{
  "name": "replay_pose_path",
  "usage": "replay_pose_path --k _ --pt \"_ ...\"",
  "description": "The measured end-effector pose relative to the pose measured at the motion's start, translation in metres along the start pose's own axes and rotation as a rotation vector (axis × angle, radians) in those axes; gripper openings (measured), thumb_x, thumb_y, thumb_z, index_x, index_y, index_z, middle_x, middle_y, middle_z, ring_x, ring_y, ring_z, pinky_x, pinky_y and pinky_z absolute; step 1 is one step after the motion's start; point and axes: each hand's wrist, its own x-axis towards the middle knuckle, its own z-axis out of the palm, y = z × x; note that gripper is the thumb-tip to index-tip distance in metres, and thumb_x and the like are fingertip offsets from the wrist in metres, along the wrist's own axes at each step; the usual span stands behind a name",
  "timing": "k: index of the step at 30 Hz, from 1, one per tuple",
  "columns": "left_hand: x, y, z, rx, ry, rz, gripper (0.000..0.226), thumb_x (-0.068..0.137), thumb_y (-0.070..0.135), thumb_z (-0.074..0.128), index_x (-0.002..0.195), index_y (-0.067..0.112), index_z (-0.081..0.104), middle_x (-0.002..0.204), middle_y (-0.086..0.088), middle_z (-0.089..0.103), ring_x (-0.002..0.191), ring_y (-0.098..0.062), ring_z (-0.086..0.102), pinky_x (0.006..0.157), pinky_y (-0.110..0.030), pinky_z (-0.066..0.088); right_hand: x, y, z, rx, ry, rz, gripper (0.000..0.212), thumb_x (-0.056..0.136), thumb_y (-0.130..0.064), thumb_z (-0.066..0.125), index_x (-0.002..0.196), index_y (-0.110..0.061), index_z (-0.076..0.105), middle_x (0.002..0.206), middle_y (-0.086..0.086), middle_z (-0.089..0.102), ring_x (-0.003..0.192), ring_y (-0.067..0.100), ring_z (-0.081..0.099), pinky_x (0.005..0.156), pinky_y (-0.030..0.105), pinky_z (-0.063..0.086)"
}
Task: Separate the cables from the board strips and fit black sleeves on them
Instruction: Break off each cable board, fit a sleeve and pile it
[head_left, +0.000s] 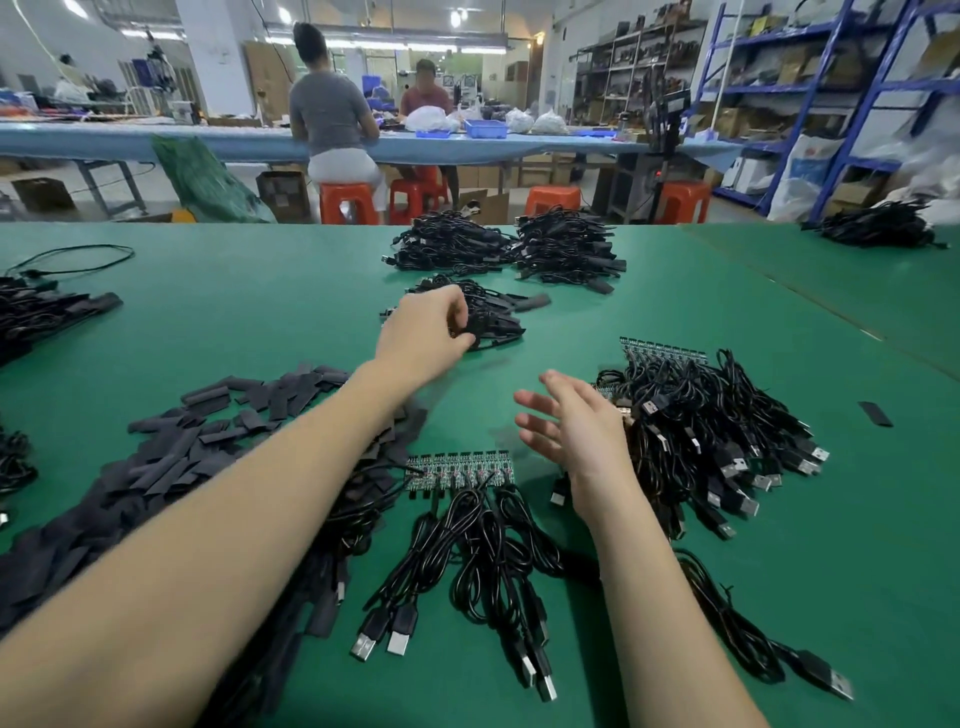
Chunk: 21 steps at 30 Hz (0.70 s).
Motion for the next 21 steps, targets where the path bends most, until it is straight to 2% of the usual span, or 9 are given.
replay_pose_path --k 3,6,8,11,16,21 --pt "0.019 -0.014 0.021 0.323 -0.142 0.049 0.012 0.088 0.014 0.066 0.086 0.020 0.057 0.093 0.000 0.063 0.097 -0.029 0.060 0.071 -0.032 0.044 0.001 0.001 0.000 -0.064 -0.056 0.012 0.016 0.102 -0.025 0.059 0.109 -0.012 0.066 0.083 0.003 0.078 0.062 0.013 0.067 0.055 0.022 0.056" --pt "0.026 -0.023 0.043 0.464 -0.231 0.060 0.015 0.091 0.002 0.059 0.100 0.012 0.065 0.111 -0.009 0.060 0.103 -0.034 0.060 0.082 -0.040 0.048 0.001 0.000 -0.001 -0.075 -0.069 0.027 0.015 0.102 -0.025 0.060 0.106 -0.013 0.068 0.083 0.003 0.078 0.061 0.013 0.067 0.054 0.022 0.056" --pt "0.030 -0.026 0.050 0.498 -0.244 0.076 0.023 0.090 -0.005 0.054 0.106 0.008 0.066 0.114 -0.012 0.056 0.103 -0.037 0.059 0.089 -0.046 0.048 0.000 0.001 -0.001 -0.086 -0.080 0.032 0.016 0.102 -0.025 0.060 0.106 -0.013 0.068 0.082 0.002 0.078 0.061 0.013 0.067 0.055 0.021 0.056" --pt "0.038 -0.029 0.052 0.519 -0.256 0.130 0.033 0.086 -0.011 0.050 0.107 0.006 0.068 0.113 -0.013 0.054 0.099 -0.038 0.060 0.080 -0.043 0.046 -0.001 0.003 0.001 -0.105 -0.104 0.031 0.017 0.102 -0.025 0.060 0.107 -0.011 0.068 0.079 0.001 0.077 0.059 0.012 0.065 0.056 0.021 0.055" --pt "0.044 -0.033 0.051 0.546 -0.235 0.134 0.029 0.086 -0.013 0.050 0.102 0.002 0.069 0.110 -0.015 0.051 0.087 -0.038 0.061 0.078 -0.048 0.051 -0.003 0.004 0.003 -0.189 -0.130 0.018 0.016 0.100 -0.022 0.061 0.107 -0.010 0.069 0.082 0.003 0.078 0.059 0.012 0.064 0.056 0.020 0.054" --pt "0.043 -0.038 0.050 0.561 -0.273 0.109 0.030 0.089 -0.013 0.048 0.108 0.000 0.067 0.116 -0.016 0.049 0.091 -0.040 0.061 0.083 -0.050 0.050 -0.004 0.005 0.000 -0.255 -0.144 0.009 0.012 0.099 -0.020 0.062 0.103 -0.012 0.071 0.085 0.004 0.078 0.063 0.014 0.064 0.055 0.019 0.052"
